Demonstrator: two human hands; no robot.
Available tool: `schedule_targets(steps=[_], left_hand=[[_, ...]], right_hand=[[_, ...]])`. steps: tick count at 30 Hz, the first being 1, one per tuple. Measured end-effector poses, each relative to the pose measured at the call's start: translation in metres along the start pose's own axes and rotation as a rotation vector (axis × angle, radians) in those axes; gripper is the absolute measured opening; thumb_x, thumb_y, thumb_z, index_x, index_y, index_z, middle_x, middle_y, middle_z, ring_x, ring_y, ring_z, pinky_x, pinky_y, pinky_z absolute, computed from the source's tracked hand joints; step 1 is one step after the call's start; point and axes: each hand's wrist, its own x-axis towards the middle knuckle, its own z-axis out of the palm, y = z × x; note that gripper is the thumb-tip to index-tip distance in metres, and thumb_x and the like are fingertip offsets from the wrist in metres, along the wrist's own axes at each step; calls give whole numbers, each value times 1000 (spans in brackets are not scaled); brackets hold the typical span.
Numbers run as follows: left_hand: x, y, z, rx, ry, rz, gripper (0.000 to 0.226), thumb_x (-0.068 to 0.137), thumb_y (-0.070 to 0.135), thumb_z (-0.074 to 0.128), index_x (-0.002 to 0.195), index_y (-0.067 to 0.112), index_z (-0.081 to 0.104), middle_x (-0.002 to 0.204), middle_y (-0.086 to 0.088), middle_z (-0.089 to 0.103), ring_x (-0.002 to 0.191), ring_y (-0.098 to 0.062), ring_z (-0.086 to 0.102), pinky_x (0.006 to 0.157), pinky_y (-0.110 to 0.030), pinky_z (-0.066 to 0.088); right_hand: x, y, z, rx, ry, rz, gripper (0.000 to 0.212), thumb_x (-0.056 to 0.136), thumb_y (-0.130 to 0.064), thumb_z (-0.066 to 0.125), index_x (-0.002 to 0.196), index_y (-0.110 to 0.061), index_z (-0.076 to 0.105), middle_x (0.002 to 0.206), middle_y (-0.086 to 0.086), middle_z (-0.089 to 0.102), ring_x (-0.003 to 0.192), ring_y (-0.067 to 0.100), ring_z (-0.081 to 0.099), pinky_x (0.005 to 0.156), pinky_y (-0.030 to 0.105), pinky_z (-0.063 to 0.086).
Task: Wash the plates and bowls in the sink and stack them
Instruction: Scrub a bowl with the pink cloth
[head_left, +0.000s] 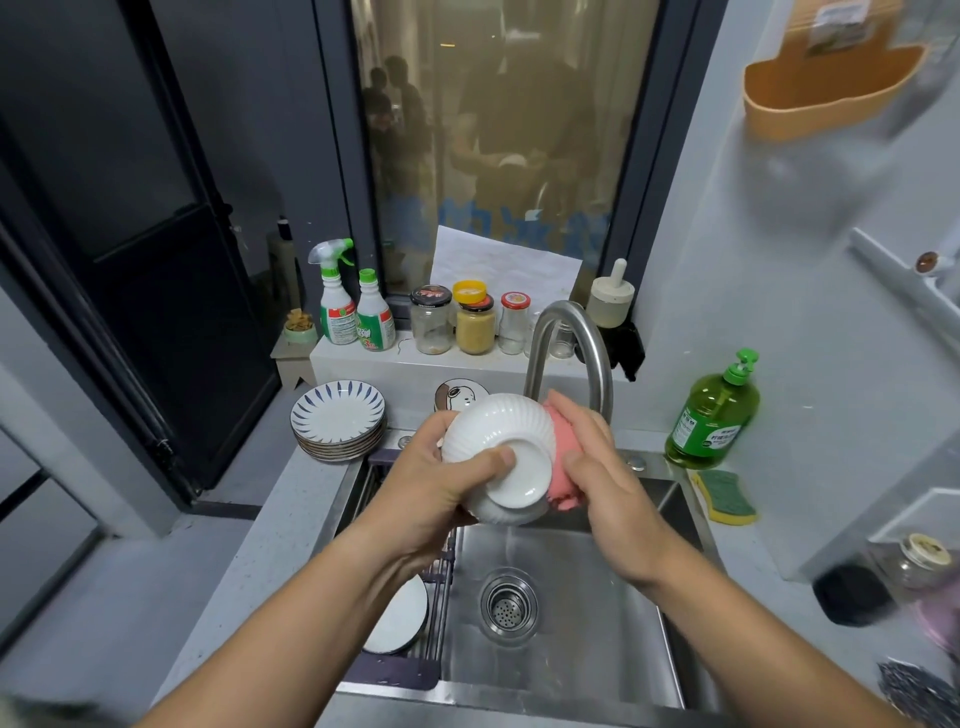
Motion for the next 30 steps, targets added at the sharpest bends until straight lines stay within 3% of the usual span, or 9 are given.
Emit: schedule_targets(steps=[2, 4, 8, 11, 14, 18, 21, 24, 30], left_hand=[[-2, -3, 1, -2, 5, 0, 50, 66, 9, 81, 111, 13, 58, 91, -7, 75, 80, -21, 73, 66, -41, 62], [-4, -4, 5, -13, 12, 8, 52, 66, 7, 82, 112, 13, 59, 95, -9, 75, 83, -24, 73, 64, -38, 61], [-2, -9, 17, -252, 81, 30, 52, 69, 8, 80, 115, 14, 57, 100, -11, 75, 92, -28, 73, 73, -49, 63], [0, -22, 26, -436, 161, -7, 46, 82, 12, 72, 123, 12, 52, 117, -22, 70, 107, -43, 68, 97, -65, 50], [-1, -37, 30, -450, 145, -96, 56, 81, 19, 76, 131, 10, 52, 131, -33, 61, 115, -45, 64, 97, -53, 50], [-6, -30, 11, -219, 57, -169, 66, 66, 18, 87, 124, 6, 58, 99, -21, 69, 94, -26, 65, 90, -41, 50], [0, 0, -3, 112, -88, -157, 69, 64, 4, 83, 129, 10, 59, 104, -15, 73, 88, -25, 73, 71, -38, 61], [5, 18, -1, 309, -259, -229, 68, 65, 8, 82, 129, 15, 60, 106, -12, 73, 93, -24, 73, 73, -40, 61], [6, -1, 8, 33, -85, -257, 71, 65, 11, 84, 131, 10, 57, 109, -16, 70, 89, -30, 73, 68, -45, 61]], right_hand=[[2, -3, 3, -77, -15, -20, 53, 97, -36, 33, 150, -37, 25, 144, -24, 33, 114, -9, 48, 89, 9, 43], [12, -10, 6, -74, 46, -60, 45, 105, -25, 39, 149, -26, 35, 145, -12, 39, 121, -18, 42, 98, 0, 33], [19, -12, 16, -12, 184, -38, 45, 92, -37, 54, 136, -28, 48, 138, -8, 49, 126, -1, 48, 108, 17, 38], [6, -1, 39, -43, 313, -3, 67, 81, -52, 59, 141, -29, 42, 139, -9, 44, 130, 1, 43, 111, 20, 34], [4, 2, 43, 56, 433, 18, 60, 83, -43, 61, 139, -29, 45, 136, -10, 48, 129, 4, 45, 113, 27, 36], [10, -2, 15, -99, 243, -43, 50, 92, -23, 68, 137, -26, 47, 134, -11, 45, 128, 5, 45, 111, 20, 34], [16, -18, -16, -314, -49, -78, 59, 80, -34, 65, 136, -24, 50, 132, -12, 47, 119, 0, 48, 107, 16, 36], [24, -31, -30, -534, -238, -91, 64, 76, -39, 60, 138, -26, 52, 130, -12, 49, 116, 1, 50, 103, 17, 38], [7, -12, -3, -305, 149, -209, 42, 101, -31, 37, 133, -15, 59, 135, -8, 53, 128, -2, 46, 112, 25, 35]])
